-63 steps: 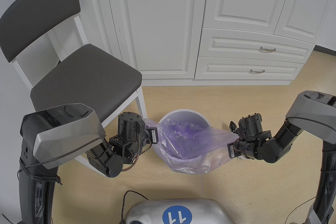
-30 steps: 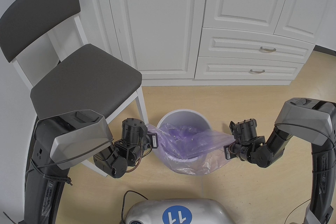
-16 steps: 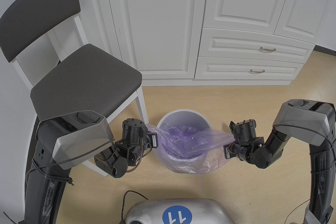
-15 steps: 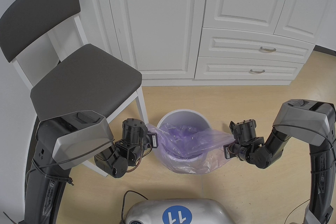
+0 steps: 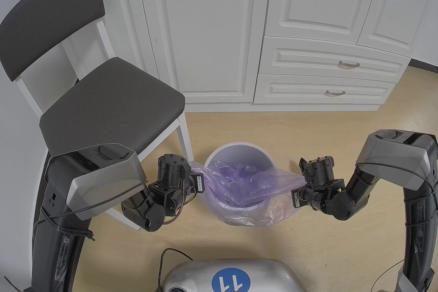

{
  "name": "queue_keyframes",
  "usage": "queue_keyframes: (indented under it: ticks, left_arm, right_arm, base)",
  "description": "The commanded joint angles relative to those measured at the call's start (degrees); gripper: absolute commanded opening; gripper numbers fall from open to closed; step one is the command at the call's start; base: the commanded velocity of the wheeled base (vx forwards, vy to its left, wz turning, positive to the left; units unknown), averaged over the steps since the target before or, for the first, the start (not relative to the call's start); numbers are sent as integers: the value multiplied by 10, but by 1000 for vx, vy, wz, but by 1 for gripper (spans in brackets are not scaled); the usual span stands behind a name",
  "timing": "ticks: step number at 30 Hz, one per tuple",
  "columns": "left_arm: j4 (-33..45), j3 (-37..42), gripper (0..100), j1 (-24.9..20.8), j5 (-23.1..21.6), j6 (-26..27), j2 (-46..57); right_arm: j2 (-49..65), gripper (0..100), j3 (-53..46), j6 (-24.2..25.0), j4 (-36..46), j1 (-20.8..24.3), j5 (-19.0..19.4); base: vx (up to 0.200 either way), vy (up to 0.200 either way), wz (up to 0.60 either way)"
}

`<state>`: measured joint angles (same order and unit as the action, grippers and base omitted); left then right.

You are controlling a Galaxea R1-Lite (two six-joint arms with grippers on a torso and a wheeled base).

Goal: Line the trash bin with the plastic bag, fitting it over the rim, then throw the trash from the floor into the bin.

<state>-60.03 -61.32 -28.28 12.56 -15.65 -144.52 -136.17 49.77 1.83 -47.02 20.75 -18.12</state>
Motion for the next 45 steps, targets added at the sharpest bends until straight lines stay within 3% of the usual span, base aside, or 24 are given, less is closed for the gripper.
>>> queue_keyframes:
  ticks: [1,13,29,30,37,39,44,45]
  left_arm:
    - [0,-1,0,4,0,0,1]
    - [1,-7,0,31,-5,-1,15]
    - [0,-8,0,18,-6,-17,2]
    - [1,-11,0,17,-6,-21,2]
    - [1,-12,0,16,-6,-23,2]
    - [0,-11,0,14,-6,-23,3]
    - [1,-9,0,12,-6,-27,6]
    - [0,-9,0,12,-6,-27,6]
  right_arm:
    - [1,0,0,-1,0,-2,0]
    - [18,0,9,14,-14,5,-3]
    - [-34,0,12,14,-20,8,-2]
    - [-40,100,13,12,-30,7,-2]
    - [-23,100,-10,7,-62,-3,16]
    - [-8,100,-22,6,-62,-7,34]
    - [42,100,-62,2,-63,-37,127]
    - [43,100,-63,2,-63,-38,129]
  base:
    - [0,0,0]
    - [0,0,0]
    - [0,0,0]
    - [0,0,0]
    - [0,0,0]
    - [0,0,0]
    - [0,0,0]
    - [0,0,0]
